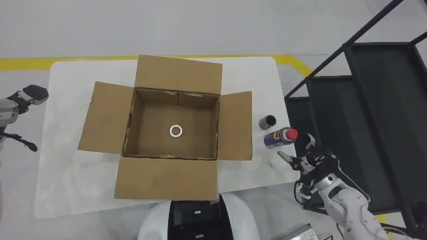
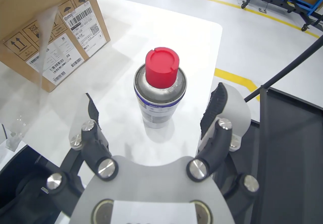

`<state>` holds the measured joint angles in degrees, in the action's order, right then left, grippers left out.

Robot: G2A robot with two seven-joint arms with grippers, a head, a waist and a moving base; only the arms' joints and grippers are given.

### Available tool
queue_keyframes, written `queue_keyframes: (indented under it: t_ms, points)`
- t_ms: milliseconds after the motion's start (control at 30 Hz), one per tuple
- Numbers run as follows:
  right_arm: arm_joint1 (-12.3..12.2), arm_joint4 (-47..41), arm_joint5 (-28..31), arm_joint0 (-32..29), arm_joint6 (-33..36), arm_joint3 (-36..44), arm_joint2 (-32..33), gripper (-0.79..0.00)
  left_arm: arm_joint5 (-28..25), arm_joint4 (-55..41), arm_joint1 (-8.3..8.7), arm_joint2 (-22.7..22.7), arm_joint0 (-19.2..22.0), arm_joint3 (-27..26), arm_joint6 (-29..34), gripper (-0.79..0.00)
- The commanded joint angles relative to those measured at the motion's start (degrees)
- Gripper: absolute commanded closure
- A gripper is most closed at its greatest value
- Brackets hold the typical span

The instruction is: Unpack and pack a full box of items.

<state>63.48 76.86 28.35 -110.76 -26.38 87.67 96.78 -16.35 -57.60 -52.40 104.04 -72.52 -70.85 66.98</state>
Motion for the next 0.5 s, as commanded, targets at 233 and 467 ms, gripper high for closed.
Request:
queue_keyframes:
  t_ms: [233,467]
  points:
    - [0.27,-0.55,1.55,4.30,0.22,-4.95,-3.01,-0.785,0.00,0.00,0.00,0.00,0.00,0.00,0.00,-0.785]
    - [0.54,-0.99,-0.31,6.82,1.40,-7.52,-4.44,-0.785,0.00,0.00,0.00,0.00,0.00,0.00,0.00,-0.785]
